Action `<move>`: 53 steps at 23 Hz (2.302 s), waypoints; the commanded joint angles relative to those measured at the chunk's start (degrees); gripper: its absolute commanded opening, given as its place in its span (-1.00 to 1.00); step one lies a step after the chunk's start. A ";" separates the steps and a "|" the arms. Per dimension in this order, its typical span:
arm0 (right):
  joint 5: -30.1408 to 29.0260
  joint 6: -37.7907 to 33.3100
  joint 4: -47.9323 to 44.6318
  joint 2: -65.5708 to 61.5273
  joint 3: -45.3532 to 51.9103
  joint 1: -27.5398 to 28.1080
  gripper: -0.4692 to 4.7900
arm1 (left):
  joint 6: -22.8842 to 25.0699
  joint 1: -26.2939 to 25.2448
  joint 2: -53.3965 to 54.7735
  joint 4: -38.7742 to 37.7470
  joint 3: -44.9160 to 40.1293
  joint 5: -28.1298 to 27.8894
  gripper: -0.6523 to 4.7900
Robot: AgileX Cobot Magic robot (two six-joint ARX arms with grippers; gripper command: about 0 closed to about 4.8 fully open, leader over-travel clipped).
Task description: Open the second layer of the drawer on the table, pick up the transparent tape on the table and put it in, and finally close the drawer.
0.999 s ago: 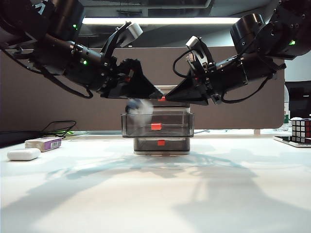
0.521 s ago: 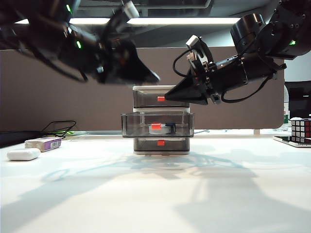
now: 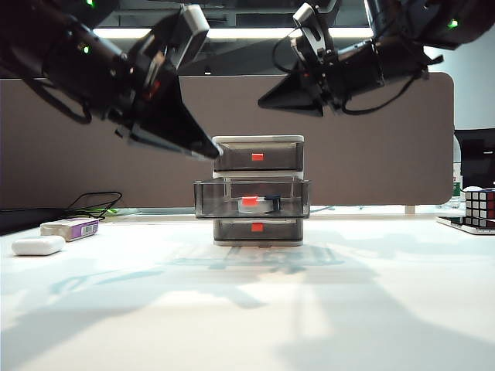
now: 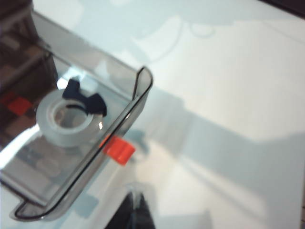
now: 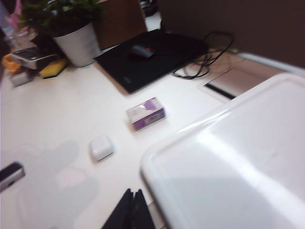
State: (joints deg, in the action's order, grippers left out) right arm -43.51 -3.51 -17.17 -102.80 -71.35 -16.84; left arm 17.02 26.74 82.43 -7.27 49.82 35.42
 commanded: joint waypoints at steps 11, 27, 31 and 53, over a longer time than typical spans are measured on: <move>1.86 3.30 3.39 -5.11 -8.55 -0.48 -0.84 | -2.47 0.26 9.05 7.08 0.07 -2.84 -0.78; 19.71 7.91 13.53 -5.22 -8.50 -0.48 -0.84 | -7.96 0.37 13.86 21.53 0.09 -6.29 -0.78; 20.06 8.52 15.52 -5.22 -8.46 -0.48 -0.84 | -9.16 0.44 15.30 24.22 0.09 -7.02 -0.78; 20.04 10.69 17.86 -5.22 -8.35 -0.46 -0.84 | -9.11 2.08 24.57 43.12 4.79 -20.96 -0.78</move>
State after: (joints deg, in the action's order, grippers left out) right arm -23.68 6.59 -2.83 -107.85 -79.92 -17.28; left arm 7.94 28.82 106.96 32.53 54.35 15.53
